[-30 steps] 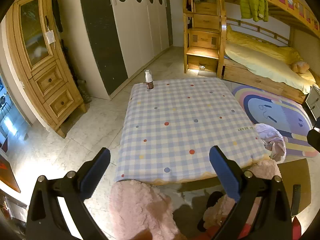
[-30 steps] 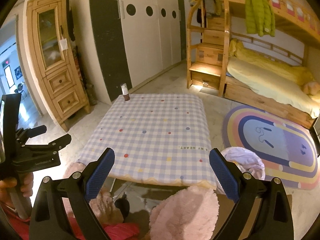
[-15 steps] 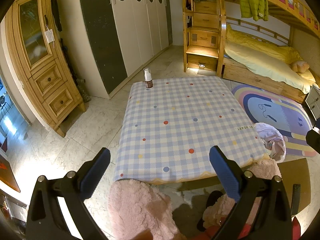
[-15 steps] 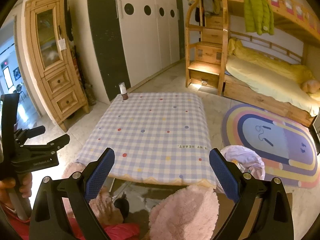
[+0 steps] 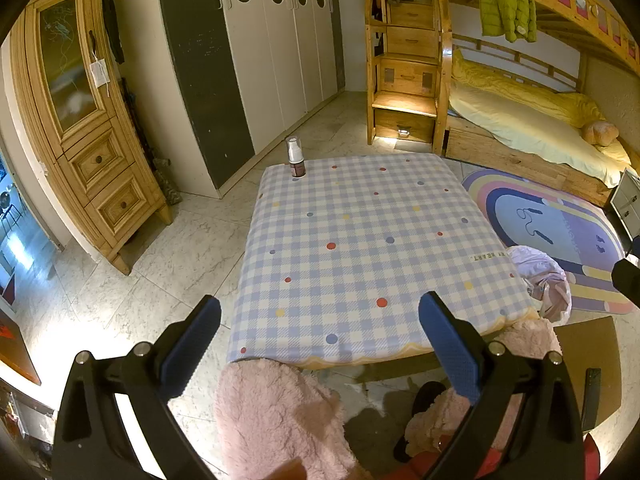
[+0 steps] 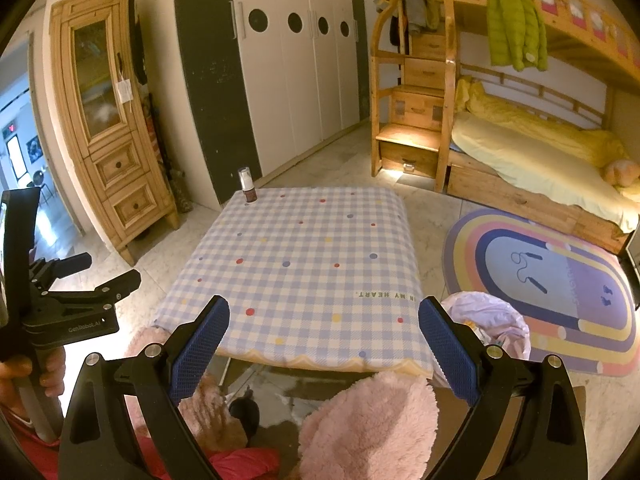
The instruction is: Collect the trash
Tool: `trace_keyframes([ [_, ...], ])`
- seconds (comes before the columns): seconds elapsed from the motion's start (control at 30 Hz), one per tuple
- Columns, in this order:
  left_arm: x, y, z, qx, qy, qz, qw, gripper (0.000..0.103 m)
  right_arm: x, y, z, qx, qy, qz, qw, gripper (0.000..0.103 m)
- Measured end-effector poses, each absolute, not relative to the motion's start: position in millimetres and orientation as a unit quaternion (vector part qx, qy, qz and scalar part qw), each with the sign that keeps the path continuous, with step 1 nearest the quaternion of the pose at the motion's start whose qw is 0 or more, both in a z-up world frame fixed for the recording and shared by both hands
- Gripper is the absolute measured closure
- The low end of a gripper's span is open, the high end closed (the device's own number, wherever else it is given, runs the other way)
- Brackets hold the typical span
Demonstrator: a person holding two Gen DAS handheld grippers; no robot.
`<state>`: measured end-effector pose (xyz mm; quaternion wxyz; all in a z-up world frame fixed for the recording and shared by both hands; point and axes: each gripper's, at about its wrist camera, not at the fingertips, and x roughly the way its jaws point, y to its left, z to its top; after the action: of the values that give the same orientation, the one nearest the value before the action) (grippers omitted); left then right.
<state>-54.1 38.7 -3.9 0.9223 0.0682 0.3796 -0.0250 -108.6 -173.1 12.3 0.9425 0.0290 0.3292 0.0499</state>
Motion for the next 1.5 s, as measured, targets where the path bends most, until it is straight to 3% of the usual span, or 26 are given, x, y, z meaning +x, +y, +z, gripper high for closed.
trace_keyframes([
  [1.5,-58.5,33.9,-14.3,0.073,0.380,-0.035,0.921,0.007,-108.2,-173.9,7.5,0.033,0.333,0.049,0.941,0.009],
])
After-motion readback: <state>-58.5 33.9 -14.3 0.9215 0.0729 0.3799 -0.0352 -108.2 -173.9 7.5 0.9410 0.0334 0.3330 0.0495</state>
